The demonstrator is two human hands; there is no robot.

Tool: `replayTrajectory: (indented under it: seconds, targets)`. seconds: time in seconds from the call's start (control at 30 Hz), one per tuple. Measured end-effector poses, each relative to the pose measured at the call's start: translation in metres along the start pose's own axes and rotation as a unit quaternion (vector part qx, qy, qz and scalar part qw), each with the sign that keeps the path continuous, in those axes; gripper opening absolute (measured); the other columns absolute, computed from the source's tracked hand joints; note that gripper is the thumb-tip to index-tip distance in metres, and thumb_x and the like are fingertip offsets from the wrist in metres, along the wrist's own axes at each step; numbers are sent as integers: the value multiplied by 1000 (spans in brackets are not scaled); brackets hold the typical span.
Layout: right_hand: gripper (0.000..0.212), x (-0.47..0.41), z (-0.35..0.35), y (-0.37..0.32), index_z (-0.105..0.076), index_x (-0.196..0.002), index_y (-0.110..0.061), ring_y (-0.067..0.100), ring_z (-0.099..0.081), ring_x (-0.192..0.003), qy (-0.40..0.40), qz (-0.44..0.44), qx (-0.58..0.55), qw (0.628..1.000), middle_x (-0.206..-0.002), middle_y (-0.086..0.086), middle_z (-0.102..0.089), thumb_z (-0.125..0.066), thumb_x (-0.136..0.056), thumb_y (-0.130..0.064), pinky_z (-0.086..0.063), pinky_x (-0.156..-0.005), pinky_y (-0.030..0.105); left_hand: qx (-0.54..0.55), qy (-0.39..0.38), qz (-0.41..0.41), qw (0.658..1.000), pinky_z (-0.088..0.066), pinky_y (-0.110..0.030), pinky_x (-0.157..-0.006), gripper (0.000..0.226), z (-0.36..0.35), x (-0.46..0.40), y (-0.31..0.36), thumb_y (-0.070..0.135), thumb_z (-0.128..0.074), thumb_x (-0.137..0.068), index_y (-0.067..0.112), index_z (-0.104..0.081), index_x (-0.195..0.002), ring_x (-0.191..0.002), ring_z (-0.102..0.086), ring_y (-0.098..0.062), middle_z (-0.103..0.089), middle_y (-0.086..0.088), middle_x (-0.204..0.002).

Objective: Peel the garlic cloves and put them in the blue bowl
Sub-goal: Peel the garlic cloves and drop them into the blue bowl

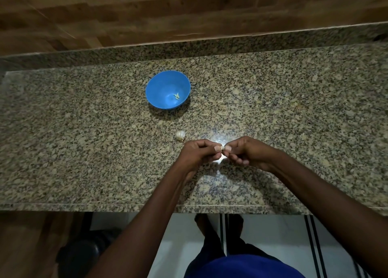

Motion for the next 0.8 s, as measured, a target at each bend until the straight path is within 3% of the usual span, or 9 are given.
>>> replayTrajectory:
  seconds: [0.07, 0.13, 0.2, 0.27, 0.37, 0.43, 0.53, 0.57, 0.8]
  targets:
    - [26, 2, 3, 0, -67, -77, -4, 8, -44, -44, 32, 8, 5, 999, -56, 2, -55, -53, -98, -4, -30, -39, 16, -1, 8, 17, 1000, -57, -19, -63, 9, 1, -2, -1, -9, -68, -87, -13, -67, -96, -65, -71, -15, -73, -13, -75]
    - [26, 5, 7, -17, -72, -74, -6, 9, -50, -44, 117, 77, 196, 971, -56, 0, -61, -60, -97, -9, -36, -45, 18, -5, 25, 47, 999, -60, -21, -64, 4, 4, -4, -6, -9, -70, -86, -10, -70, -89, -67, -72, -18, -74, -16, -78]
    - [21, 10, -1, -32, -71, -70, -11, 15, -57, -49, 219, 135, 488, 834, -57, 1, -64, -65, -90, -12, -36, -50, 23, -9, 51, 71, 996, -61, -22, -63, 4, 7, -7, -9, -11, -70, -84, -8, -70, -82, -66, -72, -19, -73, -17, -76]
    - [7, 13, -21, -31, -67, -71, -10, 30, -61, -56, 261, 137, 628, 720, -62, 10, -65, -68, -78, -10, -31, -52, 27, -29, 90, 88, 992, -60, -22, -59, 7, 8, -10, -9, -14, -71, -83, -9, -69, -77, -59, -71, -19, -71, -18, -71]
    - [11, 12, -32, -26, -65, -69, -8, 33, -60, -52, 276, 152, 653, 688, -60, 12, -63, -76, -69, -5, -28, -51, 27, -65, 134, 87, 985, -60, -23, -55, 14, 10, -14, -7, -16, -73, -80, -7, -68, -70, -54, -69, -20, -69, -19, -65]
    - [6, 11, -19, -33, -69, -75, -8, 29, -63, -57, 281, 160, 608, 725, -65, 11, -67, -74, -78, -10, -33, -55, 27, -65, 124, 77, 987, -60, -22, -55, 14, 11, -15, -9, -14, -72, -81, -7, -68, -71, -56, -69, -19, -70, -18, -68]
    - [21, 3, 12, -24, -75, -79, -2, 16, -61, -49, 188, 119, 320, 921, -64, 12, -71, -65, -95, -10, -44, -52, 23, -25, 55, 60, 996, -59, -22, -64, 10, 10, -16, -13, -6, -73, -85, -11, -70, -93, -70, -73, -19, -74, -20, -83]
    - [24, 2, 16, -18, -74, -81, 3, 16, -61, -49, 152, 105, 220, 958, -66, 17, -71, -62, -98, -9, -46, -49, 22, -17, 42, 57, 997, -59, -21, -66, 15, 10, -16, -14, -4, -73, -86, -12, -69, -98, -72, -73, -19, -74, -19, -85]
    - [31, -3, 20, 9, -69, -91, 14, 20, -62, -50, 150, 62, 55, 985, -82, 33, -70, -52, -103, -10, -49, -46, 24, -84, 76, 10, 993, -60, -26, -63, 6, 12, -15, -8, 2, -74, -88, -2, -71, -90, -62, -67, -18, -71, -13, -74]
Point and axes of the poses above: each hand's wrist, its own x-axis away from the middle knuckle, its own z-axis out of the back of the hand, y = z × x, the point moved 9 cm from there along -x, towards the middle knuckle
